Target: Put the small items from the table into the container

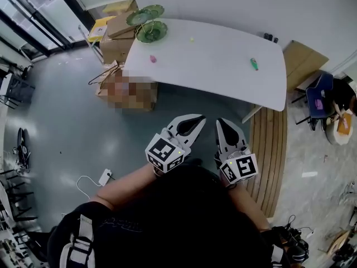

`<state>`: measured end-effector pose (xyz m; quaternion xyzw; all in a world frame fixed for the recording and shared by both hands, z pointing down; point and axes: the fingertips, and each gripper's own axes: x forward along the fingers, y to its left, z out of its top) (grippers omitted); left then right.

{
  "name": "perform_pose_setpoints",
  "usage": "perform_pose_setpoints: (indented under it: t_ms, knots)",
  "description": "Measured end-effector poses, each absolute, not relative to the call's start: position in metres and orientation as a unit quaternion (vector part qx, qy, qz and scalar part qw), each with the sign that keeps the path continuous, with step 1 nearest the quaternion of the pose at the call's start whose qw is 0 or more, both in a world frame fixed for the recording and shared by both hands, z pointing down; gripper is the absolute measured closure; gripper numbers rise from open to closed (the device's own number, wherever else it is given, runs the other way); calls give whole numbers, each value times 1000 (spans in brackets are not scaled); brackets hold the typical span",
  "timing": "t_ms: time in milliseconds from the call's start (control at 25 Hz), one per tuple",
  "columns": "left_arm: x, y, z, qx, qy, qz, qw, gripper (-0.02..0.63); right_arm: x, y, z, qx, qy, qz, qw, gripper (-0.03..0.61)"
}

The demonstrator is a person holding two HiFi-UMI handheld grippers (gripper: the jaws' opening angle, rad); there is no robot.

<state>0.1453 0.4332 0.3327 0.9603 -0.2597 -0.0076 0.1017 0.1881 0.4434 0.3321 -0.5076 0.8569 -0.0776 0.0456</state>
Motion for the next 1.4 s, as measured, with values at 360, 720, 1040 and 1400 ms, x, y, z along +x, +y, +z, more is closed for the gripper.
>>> perform_pose_setpoints:
  t_ms: [360, 720, 1040, 1400]
  knots:
    - [99, 407, 336, 952, -286, -18, 103, 609, 138, 413, 335, -477, 875, -75, 30, 563]
    - [11, 349, 326, 948, -300, -39, 100, 609, 45, 357, 330, -458, 887, -65, 14, 563]
    - [-98, 284, 317, 943, -316, -54, 93, 609, -62, 295, 325, -443, 895, -54, 10, 564]
    - [-188, 251, 326, 930, -343, -63, 112, 609, -151, 254, 329, -412, 909, -64, -2, 563]
